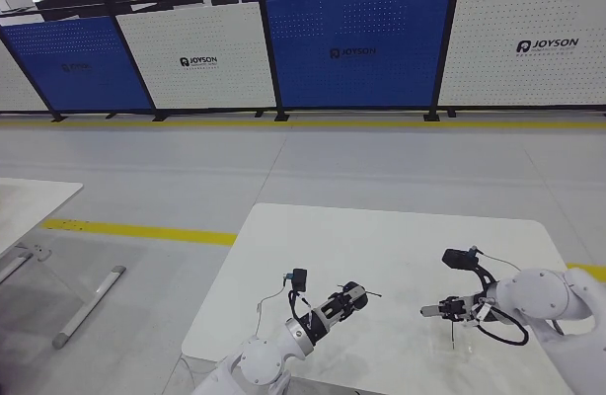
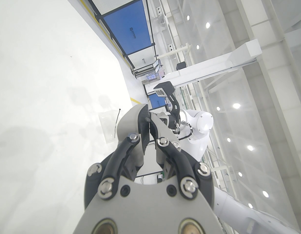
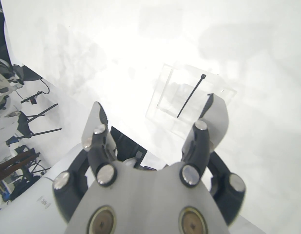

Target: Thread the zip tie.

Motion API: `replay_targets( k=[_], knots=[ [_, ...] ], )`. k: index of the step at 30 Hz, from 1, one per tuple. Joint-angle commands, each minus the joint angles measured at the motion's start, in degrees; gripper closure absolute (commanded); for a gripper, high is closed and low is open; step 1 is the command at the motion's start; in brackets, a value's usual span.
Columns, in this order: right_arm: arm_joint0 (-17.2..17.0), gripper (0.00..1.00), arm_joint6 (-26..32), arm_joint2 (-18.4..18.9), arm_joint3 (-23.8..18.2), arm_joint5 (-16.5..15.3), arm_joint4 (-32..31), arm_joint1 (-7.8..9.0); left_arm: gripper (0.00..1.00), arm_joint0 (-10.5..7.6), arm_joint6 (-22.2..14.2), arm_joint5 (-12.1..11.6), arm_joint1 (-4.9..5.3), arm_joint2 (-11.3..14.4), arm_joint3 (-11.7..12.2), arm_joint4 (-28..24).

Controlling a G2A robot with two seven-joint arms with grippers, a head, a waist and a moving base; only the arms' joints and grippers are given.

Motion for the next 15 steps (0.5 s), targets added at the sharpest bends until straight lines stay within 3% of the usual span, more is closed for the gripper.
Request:
replay_targets(
  k=[1, 6, 8, 15],
  knots=[
    [0.0, 0.52, 0.8, -0.2, 0.3, 0.5, 0.1, -0.04, 1.0, 0.0, 0.0, 0.0, 0.0, 0.0, 0.0, 0.0],
    [0.5, 0.52, 1.6, -1.1, 0.5, 4.1, -1.7, -0.18, 1.0, 0.0, 0.0, 0.0, 0.0, 0.0, 0.0, 0.0],
    [0.6, 0.47, 1.8, -1.3, 0.5, 5.3, -2.7, -0.17, 1.0, 0.0, 0.0, 0.0, 0.0, 0.0, 0.0, 0.0],
    [0.0, 0.52, 1.8, -0.5, 1.2, 6.0, -3.5, 0.26, 1.0, 0.0, 0.0, 0.0, 0.0, 0.0, 0.0, 0.0]
  ],
)
